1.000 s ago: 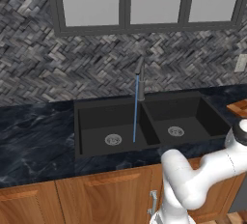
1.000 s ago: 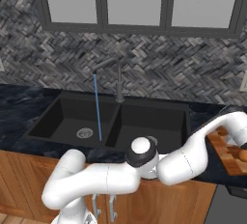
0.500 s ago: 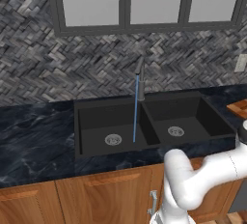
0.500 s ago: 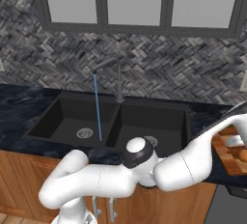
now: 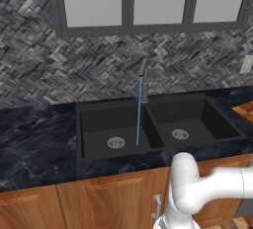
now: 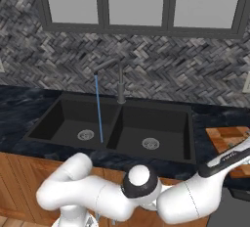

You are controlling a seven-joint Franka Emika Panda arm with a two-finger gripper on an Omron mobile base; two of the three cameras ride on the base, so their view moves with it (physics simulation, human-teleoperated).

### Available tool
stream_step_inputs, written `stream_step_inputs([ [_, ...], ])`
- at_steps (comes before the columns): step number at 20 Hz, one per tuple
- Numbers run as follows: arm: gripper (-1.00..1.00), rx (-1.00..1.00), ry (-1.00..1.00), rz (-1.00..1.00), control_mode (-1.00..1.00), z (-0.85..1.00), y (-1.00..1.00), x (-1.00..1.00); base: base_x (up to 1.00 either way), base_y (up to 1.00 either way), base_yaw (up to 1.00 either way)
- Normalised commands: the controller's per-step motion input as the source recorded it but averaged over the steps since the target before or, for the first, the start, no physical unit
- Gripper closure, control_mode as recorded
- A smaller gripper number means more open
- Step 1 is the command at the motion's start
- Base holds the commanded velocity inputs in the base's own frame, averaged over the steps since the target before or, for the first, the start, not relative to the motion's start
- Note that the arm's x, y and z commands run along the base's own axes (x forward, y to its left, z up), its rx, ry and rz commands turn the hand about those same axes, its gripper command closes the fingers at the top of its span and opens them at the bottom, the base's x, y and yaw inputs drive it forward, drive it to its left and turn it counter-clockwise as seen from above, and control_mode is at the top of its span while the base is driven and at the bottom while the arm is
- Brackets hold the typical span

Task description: Pick the tangerine from the sink and place it on the cutting board to airdry. Then turn off the sink faucet.

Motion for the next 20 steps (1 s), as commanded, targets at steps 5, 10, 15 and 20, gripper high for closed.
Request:
stream_step_inputs([
  [5, -1.0, -0.28, -0.31, 0.0, -1.0, 0.4, 1.0, 0.01, 0.0, 0.0, 0.0],
  [10, -1.0, -0.23, 0.01, 0.0, -1.0, 0.39, 1.0, 0.0, 0.0, 0.0, 0.0],
  [15, -1.0, -0.21, 0.2, 0.0, -1.0, 0.35, 1.0, 0.01, 0.0, 0.0, 0.0],
  [20, -1.0, -0.04, 0.19, -0.02, -1.0, -0.15, 0.89, 0.01, 0.0, 0.0, 0.0],
])
